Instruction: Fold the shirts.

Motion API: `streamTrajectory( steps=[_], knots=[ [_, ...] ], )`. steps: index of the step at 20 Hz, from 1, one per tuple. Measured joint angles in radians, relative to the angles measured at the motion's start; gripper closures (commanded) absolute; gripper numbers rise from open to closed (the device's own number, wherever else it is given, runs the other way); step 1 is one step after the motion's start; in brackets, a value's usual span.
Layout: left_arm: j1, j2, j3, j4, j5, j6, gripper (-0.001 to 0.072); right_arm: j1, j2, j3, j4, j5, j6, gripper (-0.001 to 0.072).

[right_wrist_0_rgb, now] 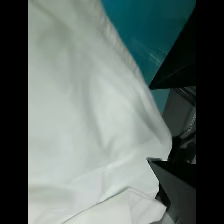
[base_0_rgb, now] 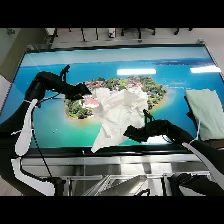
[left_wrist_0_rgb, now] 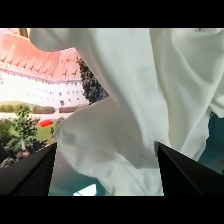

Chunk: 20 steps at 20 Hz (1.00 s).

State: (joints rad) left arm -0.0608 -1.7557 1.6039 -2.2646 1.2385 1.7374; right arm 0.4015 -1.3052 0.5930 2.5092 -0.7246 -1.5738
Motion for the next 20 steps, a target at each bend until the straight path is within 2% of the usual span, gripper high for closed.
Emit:
streamTrajectory(
  steps=[1, 2, 3, 6, 9, 15, 17, 20],
  knots=[
    [0.011, -0.002, 0.013, -0.001, 0.019, 0.000, 0.0025, 0.016, -0.006, -0.001, 0.005, 0.013, 0.013, 0.0331],
    [0.020, -0.002, 0.023, -0.002, 0.032, 0.001, 0.0025, 0.031, -0.011, -0.002, 0.002, 0.029, 0.024, 0.0624],
    [0.029, -0.002, 0.033, -0.004, 0.048, 0.002, 0.0025, 0.041, -0.017, -0.002, -0.006, 0.043, 0.034, 0.0686],
    [0.048, -0.003, 0.048, -0.006, 0.087, 0.003, 0.0033, 0.051, -0.019, 0.026, -0.010, 0.092, 0.032, 0.0688],
    [0.058, -0.003, 0.053, -0.006, 0.126, 0.003, 0.0033, -0.016, 0.016, 0.062, -0.076, 0.045, 0.013, 0.0688],
    [0.047, -0.003, 0.055, -0.006, 0.212, 0.011, 0.0033, -0.452, 0.235, 0.086, -0.390, -0.154, 0.074, 0.0688],
    [0.021, -0.003, 0.055, -0.006, 0.219, 0.011, 0.0034, -0.622, 0.283, 0.088, -0.429, -0.205, 0.049, 0.0688],
    [-0.041, -0.003, 0.043, -0.006, 0.212, 0.011, 0.0033, -0.774, 0.301, 0.090, -0.453, -0.267, -0.014, 0.0688]
  ],
)
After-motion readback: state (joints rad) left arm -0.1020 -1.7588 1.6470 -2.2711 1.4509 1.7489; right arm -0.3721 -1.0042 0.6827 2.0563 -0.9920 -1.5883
